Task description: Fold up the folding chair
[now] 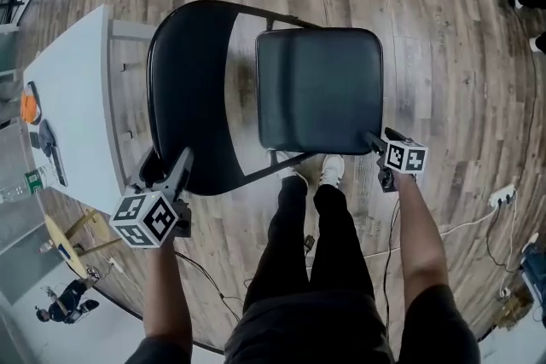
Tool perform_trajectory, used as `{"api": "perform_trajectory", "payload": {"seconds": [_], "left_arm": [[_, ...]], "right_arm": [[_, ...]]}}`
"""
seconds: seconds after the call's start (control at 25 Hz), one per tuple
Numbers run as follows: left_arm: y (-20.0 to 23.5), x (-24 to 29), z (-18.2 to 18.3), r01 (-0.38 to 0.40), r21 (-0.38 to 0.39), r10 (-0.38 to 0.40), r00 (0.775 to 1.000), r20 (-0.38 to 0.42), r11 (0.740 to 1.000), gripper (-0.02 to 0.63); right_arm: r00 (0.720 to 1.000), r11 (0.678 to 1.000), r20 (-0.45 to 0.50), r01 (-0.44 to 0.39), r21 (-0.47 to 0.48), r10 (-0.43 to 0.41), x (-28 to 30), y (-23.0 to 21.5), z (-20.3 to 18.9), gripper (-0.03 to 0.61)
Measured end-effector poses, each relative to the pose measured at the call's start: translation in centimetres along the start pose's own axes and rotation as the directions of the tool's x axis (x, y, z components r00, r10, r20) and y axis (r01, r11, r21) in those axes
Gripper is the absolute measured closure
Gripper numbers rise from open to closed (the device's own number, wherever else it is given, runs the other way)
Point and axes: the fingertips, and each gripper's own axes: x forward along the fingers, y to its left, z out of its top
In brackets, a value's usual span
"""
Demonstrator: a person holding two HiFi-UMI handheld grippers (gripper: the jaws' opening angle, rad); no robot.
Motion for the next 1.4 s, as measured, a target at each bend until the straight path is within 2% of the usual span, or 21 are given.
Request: {"api": "perform_trajectory", "payload": {"seconds": [0.16,0.28,0.48,0.6,0.72,0.84,0.92,1.2,1.4], "left_arm": [[0.0,1.0,-1.1,0.035,-0.01,-0.036,0.999,-0.02,0.999,0.305],[-0.1,1.9,-1.8,0.048,-0.028,-0.049,0.998,-0.034,0.998,0.305],[-0.7,3.7,-3.4,0.084,-0.027,-0.086,0.994,-0.075,0.996,0.305],[-1.0,4.5,-3.7,0.09,-0.039,-0.093,0.993,-0.066,0.995,0.307],[-0.8,4.7,-3.9,0.089,-0.042,-0.092,0.994,-0.062,0.995,0.32],[-0.6,4.7,-3.9,0.073,-0.059,-0.077,0.995,-0.063,0.996,0.408],[-0.5,4.6,-3.8,0.078,-0.076,-0.083,0.995,-0.057,0.994,0.431],[-1.1,3.5,-3.0,0.119,-0.133,-0.125,0.991,-0.04,0.984,0.471],[-1.6,2.1,-1.3,0.11,-0.141,-0.116,0.993,-0.037,0.984,0.489]], "right_arm": [[0.992,0.994,-0.078,-0.095,0.05,0.099,2.7,-1.4,-2.8,0.261],[0.986,0.984,-0.075,-0.143,0.102,0.151,3.8,-2.5,-3.6,0.24],[0.95,0.933,-0.037,-0.295,0.207,0.309,4.7,-2.1,-3.8,0.235],[0.921,0.905,-0.049,-0.367,0.216,0.386,5.6,-1.0,-4.0,0.234],[0.914,0.905,-0.065,-0.384,0.182,0.401,6.6,-0.5,-4.1,0.222],[0.915,0.904,-0.048,-0.386,0.184,0.4,6.7,-0.6,-4.1,0.222],[0.918,0.904,-0.041,-0.38,0.196,0.394,6.6,-0.5,-4.2,0.222],[0.913,0.898,-0.056,-0.383,0.219,0.403,5.7,0.3,-3.6,0.224],[0.912,0.896,-0.032,-0.394,0.205,0.408,4.1,2.6,-2.2,0.225]]}}
